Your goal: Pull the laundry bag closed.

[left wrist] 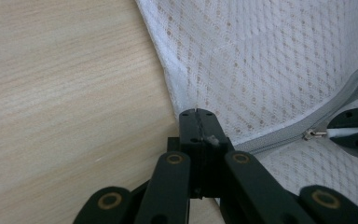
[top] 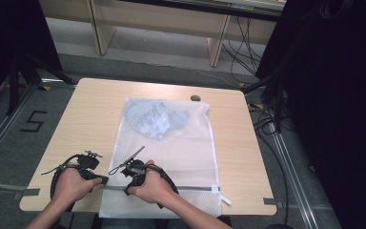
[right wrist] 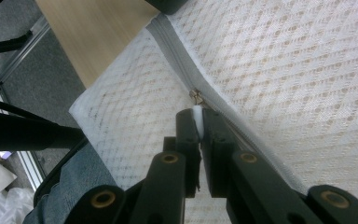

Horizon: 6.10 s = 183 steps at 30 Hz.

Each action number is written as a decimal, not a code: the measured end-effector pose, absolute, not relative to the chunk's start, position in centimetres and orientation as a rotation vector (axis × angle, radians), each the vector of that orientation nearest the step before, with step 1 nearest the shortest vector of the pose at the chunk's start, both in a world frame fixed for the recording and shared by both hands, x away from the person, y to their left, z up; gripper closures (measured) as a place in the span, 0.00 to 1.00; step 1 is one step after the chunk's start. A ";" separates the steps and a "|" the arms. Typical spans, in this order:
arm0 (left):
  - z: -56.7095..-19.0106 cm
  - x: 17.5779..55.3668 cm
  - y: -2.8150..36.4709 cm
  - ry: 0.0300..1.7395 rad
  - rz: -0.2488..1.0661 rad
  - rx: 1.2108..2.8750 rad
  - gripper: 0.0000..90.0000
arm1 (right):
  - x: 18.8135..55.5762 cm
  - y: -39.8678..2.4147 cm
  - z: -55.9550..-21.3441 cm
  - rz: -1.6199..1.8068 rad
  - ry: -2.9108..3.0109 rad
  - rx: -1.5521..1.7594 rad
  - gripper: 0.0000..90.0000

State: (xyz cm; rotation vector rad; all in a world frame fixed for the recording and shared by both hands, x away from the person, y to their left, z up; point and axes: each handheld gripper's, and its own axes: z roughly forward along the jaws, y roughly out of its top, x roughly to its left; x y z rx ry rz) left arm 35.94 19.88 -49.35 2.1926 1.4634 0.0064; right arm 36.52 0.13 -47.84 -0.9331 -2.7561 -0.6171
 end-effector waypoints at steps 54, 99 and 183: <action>-49.4 35.8 19.7 1.488 -0.010 2.165 1.00 | 36.3 -1.9 -47.0 -0.516 -2.746 -1.000 0.97; -49.3 35.9 20.0 1.449 -0.006 2.203 1.00 | 36.0 -3.6 -46.3 -0.524 -2.726 -1.039 0.97; -49.4 35.9 19.8 1.447 0.009 2.189 1.00 | 36.1 -8.1 -45.7 -0.512 -2.700 -1.123 0.97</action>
